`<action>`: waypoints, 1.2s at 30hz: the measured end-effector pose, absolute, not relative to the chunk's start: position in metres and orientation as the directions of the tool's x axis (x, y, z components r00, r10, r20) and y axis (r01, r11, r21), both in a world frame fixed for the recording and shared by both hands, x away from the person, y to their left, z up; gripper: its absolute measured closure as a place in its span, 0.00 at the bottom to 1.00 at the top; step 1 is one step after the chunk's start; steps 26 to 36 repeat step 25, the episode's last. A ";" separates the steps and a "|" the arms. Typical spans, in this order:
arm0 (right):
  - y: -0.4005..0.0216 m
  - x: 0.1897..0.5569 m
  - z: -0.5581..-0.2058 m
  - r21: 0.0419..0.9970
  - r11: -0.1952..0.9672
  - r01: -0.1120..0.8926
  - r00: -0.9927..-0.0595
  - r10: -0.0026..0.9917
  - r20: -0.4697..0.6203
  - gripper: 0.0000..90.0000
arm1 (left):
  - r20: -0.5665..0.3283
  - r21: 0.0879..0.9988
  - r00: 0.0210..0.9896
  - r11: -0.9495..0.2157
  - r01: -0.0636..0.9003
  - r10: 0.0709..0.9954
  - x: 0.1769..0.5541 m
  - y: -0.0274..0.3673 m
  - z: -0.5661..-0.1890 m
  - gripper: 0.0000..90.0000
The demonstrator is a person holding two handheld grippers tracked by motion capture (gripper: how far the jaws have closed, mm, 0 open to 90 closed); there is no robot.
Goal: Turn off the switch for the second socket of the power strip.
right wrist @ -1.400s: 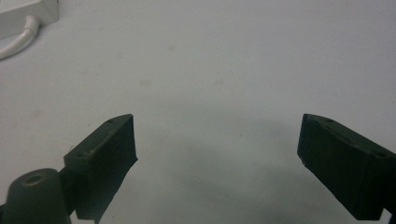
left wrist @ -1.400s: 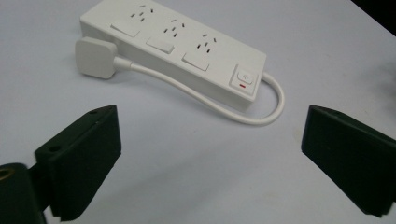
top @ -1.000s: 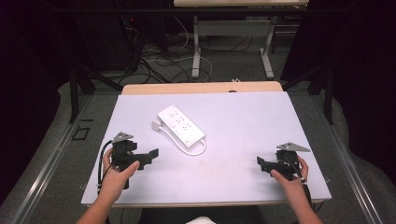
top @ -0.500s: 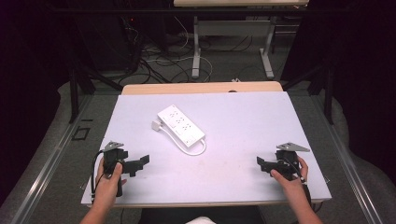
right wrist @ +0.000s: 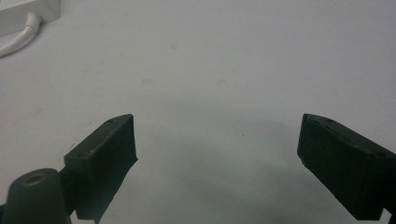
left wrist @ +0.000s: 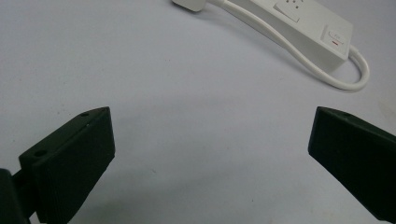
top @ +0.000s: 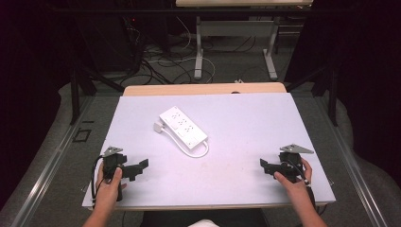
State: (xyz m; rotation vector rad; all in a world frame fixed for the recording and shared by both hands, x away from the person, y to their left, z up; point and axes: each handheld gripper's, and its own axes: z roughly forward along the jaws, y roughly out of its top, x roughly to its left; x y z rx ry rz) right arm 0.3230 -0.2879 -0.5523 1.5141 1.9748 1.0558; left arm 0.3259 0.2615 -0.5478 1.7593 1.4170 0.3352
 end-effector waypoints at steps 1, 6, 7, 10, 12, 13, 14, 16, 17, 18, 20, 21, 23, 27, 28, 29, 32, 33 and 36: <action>-0.288 0.323 -0.552 0.781 0.112 0.614 -0.308 0.946 0.107 0.12 | -0.278 0.735 0.328 -0.020 0.678 0.903 0.326 0.261 -0.548 0.00; -0.287 0.323 -0.552 0.781 0.115 0.613 -0.310 0.945 0.104 0.12 | -0.272 0.737 0.329 -0.024 0.676 0.904 0.327 0.263 -0.549 0.00; -0.287 0.323 -0.552 0.781 0.115 0.614 -0.310 0.945 0.105 0.12 | -0.271 0.738 0.327 -0.023 0.674 0.905 0.327 0.264 -0.549 0.00; -0.287 0.324 -0.553 0.779 0.115 0.616 -0.310 0.945 0.105 0.12 | -0.272 0.735 0.326 -0.023 0.678 0.906 0.327 0.265 -0.551 0.00; -0.287 0.324 -0.553 0.779 0.115 0.617 -0.309 0.945 0.105 0.12 | -0.275 0.733 0.322 -0.019 0.680 0.906 0.327 0.265 -0.551 0.00; -0.287 0.324 -0.553 0.778 0.113 0.618 -0.308 0.945 0.107 0.12 | -0.276 0.733 0.323 -0.019 0.680 0.905 0.327 0.265 -0.551 0.00; -0.286 0.324 -0.553 0.778 0.113 0.618 -0.308 0.945 0.107 0.12 | -0.277 0.730 0.325 -0.022 0.683 0.904 0.327 0.266 -0.551 0.00; -0.286 0.324 -0.553 0.776 0.112 0.621 -0.307 0.945 0.109 0.12 | -0.277 0.732 0.322 -0.019 0.681 0.905 0.327 0.266 -0.551 0.00; -0.287 0.324 -0.553 0.776 0.116 0.620 -0.309 0.945 0.106 0.12 | -0.276 0.732 0.322 -0.018 0.681 0.906 0.327 0.265 -0.551 0.00; -0.287 0.324 -0.553 0.775 0.114 0.622 -0.309 0.945 0.108 0.12 | -0.277 0.732 0.322 -0.018 0.681 0.905 0.327 0.265 -0.551 0.00; -0.286 0.324 -0.553 0.774 0.114 0.623 -0.309 0.945 0.109 0.12 | -0.279 0.732 0.323 -0.018 0.681 0.904 0.327 0.265 -0.551 0.00; -0.286 0.324 -0.553 0.774 0.114 0.623 -0.309 0.945 0.109 0.12 | -0.279 0.730 0.321 -0.017 0.683 0.905 0.327 0.265 -0.551 0.00; -0.286 0.324 -0.554 0.774 0.114 0.623 -0.308 0.945 0.109 0.12 | -0.276 0.731 0.323 -0.019 0.682 0.905 0.327 0.265 -0.551 0.00; -0.287 0.325 -0.554 0.775 0.116 0.622 -0.308 0.946 0.105 0.12 | -0.274 0.732 0.320 -0.019 0.681 0.907 0.327 0.266 -0.550 0.00; -0.287 0.325 -0.554 0.775 0.116 0.622 -0.308 0.946 0.105 0.12 | -0.274 0.732 0.320 -0.019 0.681 0.907 0.327 0.266 -0.550 0.00; -0.287 0.325 -0.554 0.775 0.116 0.622 -0.308 0.946 0.105 0.12 | -0.274 0.732 0.320 -0.019 0.681 0.907 0.327 0.266 -0.550 0.00; -0.287 0.325 -0.554 0.775 0.116 0.622 -0.308 0.946 0.105 0.12 | -0.274 0.732 0.320 -0.019 0.681 0.907 0.327 0.266 -0.550 0.00; -0.287 0.325 -0.554 0.775 0.116 0.622 -0.308 0.946 0.105 0.12 | -0.274 0.732 0.320 -0.019 0.681 0.907 0.327 0.266 -0.550 0.00; -0.287 0.325 -0.554 0.775 0.116 0.622 -0.308 0.946 0.105 0.12 | -0.274 0.732 0.320 -0.019 0.681 0.907 0.327 0.266 -0.550 0.00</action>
